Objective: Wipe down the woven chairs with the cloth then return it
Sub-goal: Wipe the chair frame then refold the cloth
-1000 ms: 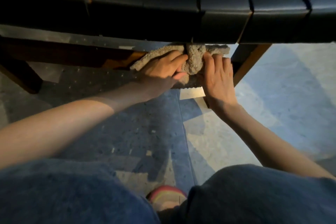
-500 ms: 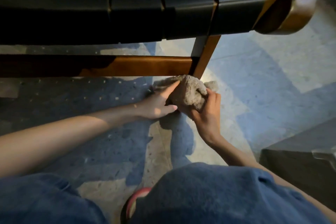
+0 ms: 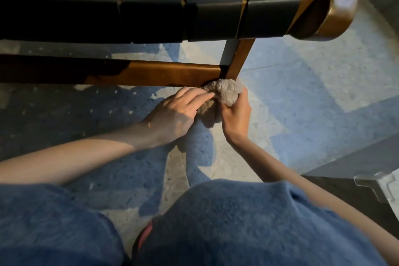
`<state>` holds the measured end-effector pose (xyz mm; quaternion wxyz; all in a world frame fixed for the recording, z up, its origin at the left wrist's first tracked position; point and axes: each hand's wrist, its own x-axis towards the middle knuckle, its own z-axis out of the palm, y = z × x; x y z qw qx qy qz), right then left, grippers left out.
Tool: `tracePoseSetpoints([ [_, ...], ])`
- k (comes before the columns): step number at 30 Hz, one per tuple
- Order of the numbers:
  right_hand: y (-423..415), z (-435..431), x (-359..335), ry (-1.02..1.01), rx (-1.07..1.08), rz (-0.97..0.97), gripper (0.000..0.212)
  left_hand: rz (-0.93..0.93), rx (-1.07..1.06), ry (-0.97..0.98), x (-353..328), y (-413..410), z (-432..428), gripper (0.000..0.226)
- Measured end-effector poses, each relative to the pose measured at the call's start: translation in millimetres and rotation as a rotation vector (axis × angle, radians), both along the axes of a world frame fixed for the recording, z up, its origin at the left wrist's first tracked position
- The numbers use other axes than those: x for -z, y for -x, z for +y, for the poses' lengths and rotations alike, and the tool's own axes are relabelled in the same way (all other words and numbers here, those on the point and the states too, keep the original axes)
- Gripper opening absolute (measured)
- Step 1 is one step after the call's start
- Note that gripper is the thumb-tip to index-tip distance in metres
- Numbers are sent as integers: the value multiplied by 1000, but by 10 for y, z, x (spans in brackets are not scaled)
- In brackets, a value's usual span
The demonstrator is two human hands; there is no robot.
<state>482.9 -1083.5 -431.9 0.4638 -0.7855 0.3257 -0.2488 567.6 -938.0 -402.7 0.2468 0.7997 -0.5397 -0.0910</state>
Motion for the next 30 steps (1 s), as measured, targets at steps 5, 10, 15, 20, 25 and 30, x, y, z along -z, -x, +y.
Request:
tracePoseSetpoints([
  [5,-43,-179,-387,160,-88,-128,57,-466,-166,65,21,-28,-27,62],
  [10,-445,-136,-648,147,-24,-133,50,-726,-260,-66,31,-168,33,47],
  [15,-538,-174,-767,210,33,-196,41,-479,-253,-88,32,-235,151,73],
  [20,-478,-161,-655,189,-1,-121,46,-400,-281,-134,-68,-247,119,81],
  [25,-398,-132,-635,129,-45,-29,44,-376,-284,-165,-42,-202,181,85],
  [30,-574,-182,-907,273,37,-171,32,-368,-317,-154,-46,-216,178,86],
])
